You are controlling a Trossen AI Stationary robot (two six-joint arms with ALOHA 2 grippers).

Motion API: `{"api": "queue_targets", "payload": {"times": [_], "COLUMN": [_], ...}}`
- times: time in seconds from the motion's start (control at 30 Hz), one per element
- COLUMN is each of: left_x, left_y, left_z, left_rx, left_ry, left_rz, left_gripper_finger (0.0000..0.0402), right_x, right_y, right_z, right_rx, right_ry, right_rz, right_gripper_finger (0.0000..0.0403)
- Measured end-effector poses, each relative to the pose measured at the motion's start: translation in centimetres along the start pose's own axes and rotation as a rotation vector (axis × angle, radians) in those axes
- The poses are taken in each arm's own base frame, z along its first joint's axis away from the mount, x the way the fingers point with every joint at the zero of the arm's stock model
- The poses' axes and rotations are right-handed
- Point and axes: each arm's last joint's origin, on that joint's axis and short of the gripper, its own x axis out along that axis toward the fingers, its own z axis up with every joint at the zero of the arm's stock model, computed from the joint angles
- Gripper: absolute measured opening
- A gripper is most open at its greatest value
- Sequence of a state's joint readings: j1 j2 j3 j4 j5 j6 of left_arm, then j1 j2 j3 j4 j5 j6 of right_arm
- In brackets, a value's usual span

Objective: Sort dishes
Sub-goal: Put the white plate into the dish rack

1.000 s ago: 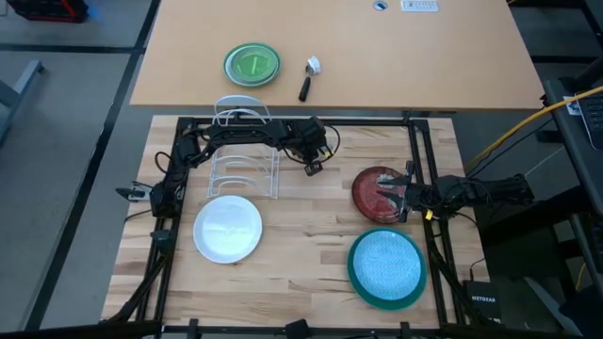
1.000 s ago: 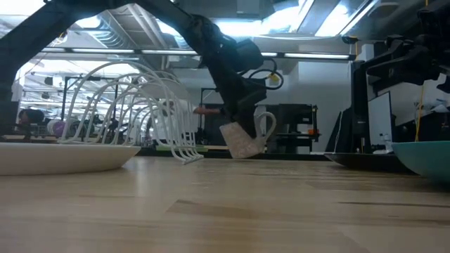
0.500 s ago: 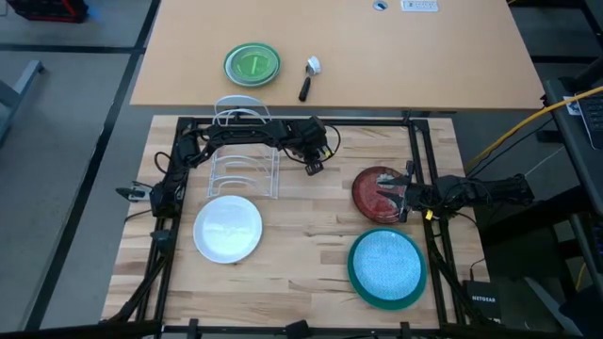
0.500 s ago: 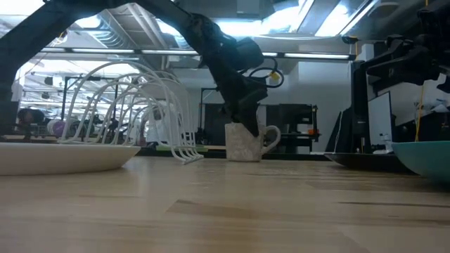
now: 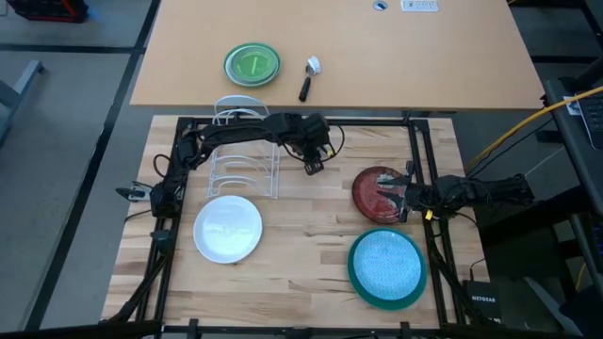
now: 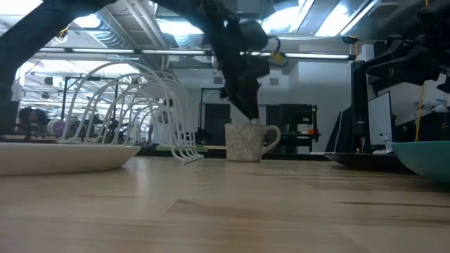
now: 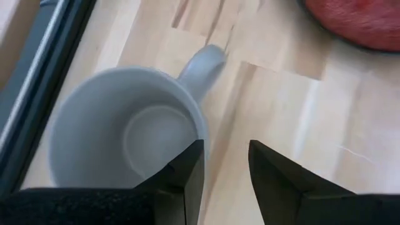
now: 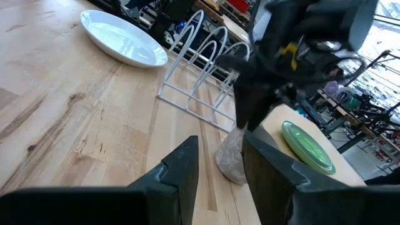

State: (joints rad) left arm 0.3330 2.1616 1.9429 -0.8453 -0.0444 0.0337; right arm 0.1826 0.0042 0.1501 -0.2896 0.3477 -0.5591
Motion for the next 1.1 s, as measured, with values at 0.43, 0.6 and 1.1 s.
{"api": "queue_targets", "payload": {"times": [0.43, 0.6, 1.1], "left_x": [-12.3, -16.1, -25.4], "left_y": [-4.5, -8.7, -14.3], "left_z": [-0.8, -3.2, -9.0], "left_rx": [-0.072, -0.066, -0.101], "left_ry": [0.312, 0.313, 0.079], "left_rz": [-0.108, -0.174, 0.005], "left_gripper_finger": [0.0115, 0.0115, 0.0115], "right_x": [0.0, 0.0, 0.0], "right_y": [0.0, 0.2, 0.7], "right_z": [-0.1, -0.2, -0.2], "right_rx": [-0.002, 0.018, 0.053], "right_ry": [0.005, 0.008, -0.04], "right_rz": [0.003, 0.036, 0.163], "right_gripper_finger": [0.0127, 0.0127, 0.0127]}}
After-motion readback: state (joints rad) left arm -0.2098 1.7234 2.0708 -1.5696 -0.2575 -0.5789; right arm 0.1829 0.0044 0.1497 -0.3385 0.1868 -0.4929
